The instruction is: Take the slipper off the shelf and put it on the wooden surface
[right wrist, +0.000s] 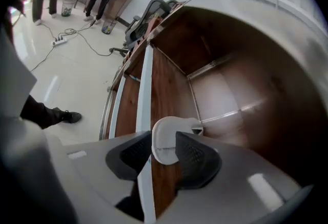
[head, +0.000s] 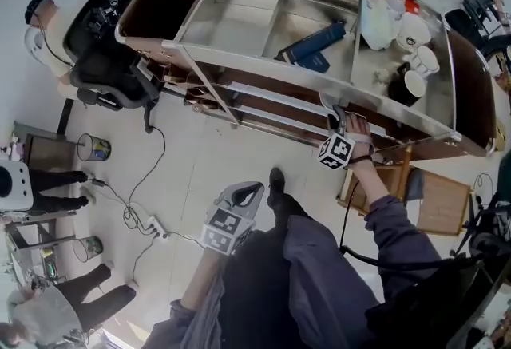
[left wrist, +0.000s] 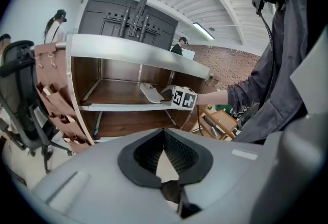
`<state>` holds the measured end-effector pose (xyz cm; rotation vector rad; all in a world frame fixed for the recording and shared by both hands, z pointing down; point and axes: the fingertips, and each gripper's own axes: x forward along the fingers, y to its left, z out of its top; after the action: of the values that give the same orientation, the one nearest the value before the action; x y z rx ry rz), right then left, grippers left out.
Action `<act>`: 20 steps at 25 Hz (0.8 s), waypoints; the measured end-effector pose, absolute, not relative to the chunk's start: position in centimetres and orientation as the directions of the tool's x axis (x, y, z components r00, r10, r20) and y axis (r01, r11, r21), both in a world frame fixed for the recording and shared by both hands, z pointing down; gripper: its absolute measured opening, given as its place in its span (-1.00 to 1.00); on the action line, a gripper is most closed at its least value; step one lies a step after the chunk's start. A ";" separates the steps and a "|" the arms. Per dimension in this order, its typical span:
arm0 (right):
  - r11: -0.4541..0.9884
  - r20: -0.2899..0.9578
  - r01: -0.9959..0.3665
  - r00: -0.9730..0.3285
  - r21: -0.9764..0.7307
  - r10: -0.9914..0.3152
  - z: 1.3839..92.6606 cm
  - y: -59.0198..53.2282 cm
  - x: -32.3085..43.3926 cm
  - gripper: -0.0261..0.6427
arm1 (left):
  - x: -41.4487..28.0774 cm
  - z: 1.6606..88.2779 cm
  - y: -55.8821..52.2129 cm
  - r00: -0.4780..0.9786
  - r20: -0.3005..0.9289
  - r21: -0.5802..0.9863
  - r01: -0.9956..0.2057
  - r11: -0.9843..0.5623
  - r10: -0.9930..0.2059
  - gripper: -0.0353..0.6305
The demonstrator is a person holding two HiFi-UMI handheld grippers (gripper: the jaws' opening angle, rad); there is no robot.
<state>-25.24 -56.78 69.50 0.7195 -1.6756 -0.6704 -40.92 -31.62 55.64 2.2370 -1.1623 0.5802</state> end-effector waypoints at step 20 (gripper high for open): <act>0.652 0.648 -0.044 -0.072 0.757 -0.758 73.9 -62.0 -23.9 -0.68 | -40.3 54.2 -41.1 0.574 0.588 0.269 -0.803 -0.531 -0.570 -0.86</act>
<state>-23.93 -62.03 73.94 0.6886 -1.5493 -0.6726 -40.31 -41.09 54.23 2.2883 -1.0956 0.5957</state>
